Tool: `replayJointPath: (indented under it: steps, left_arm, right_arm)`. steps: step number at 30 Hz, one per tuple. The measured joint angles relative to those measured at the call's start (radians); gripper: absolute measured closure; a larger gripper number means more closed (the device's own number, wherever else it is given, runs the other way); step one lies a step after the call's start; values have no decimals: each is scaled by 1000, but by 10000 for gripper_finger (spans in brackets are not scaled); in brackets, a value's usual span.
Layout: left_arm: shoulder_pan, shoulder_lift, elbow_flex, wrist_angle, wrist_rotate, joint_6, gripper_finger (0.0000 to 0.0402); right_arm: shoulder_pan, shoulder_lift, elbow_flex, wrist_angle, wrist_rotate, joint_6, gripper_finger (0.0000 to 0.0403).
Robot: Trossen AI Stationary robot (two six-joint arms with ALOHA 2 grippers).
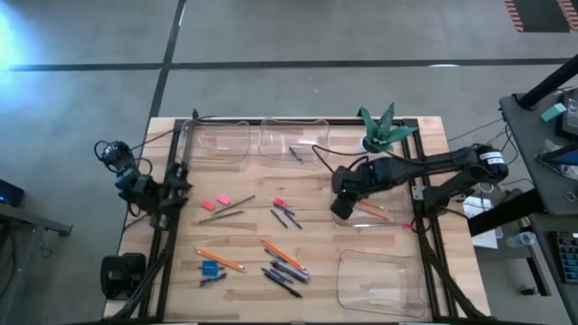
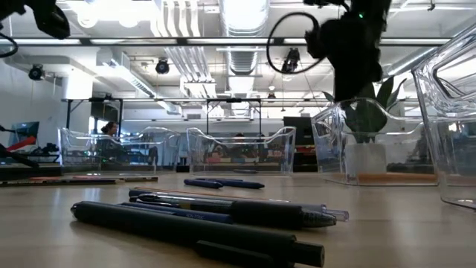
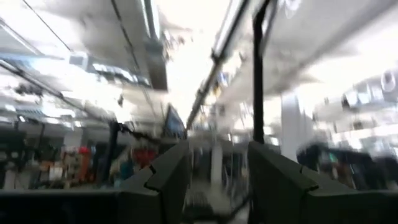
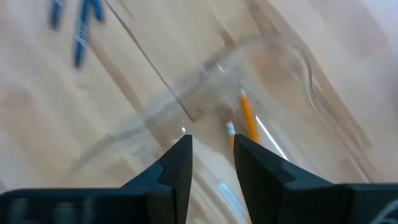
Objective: Sort crayons/erasers/pens/pencils in bins
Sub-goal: Put the black pencil into the middle transparent bin
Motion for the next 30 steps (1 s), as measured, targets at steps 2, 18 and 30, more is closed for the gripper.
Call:
replayJointPath:
  steps: [2, 18, 30]
  left_arm:
    - [0, 0, 0, 80, 0, 5, 249]
    - [0, 6, 81, 185, 15, 94, 249]
    - [0, 11, 105, 205, 118, -82, 249]
  right_arm:
    - [0, 0, 28, 18, 11, 13, 300]
    - [0, 2, 22, 309, 97, 106, 299]
    - [0, 2, 5, 310, 141, 133, 308]
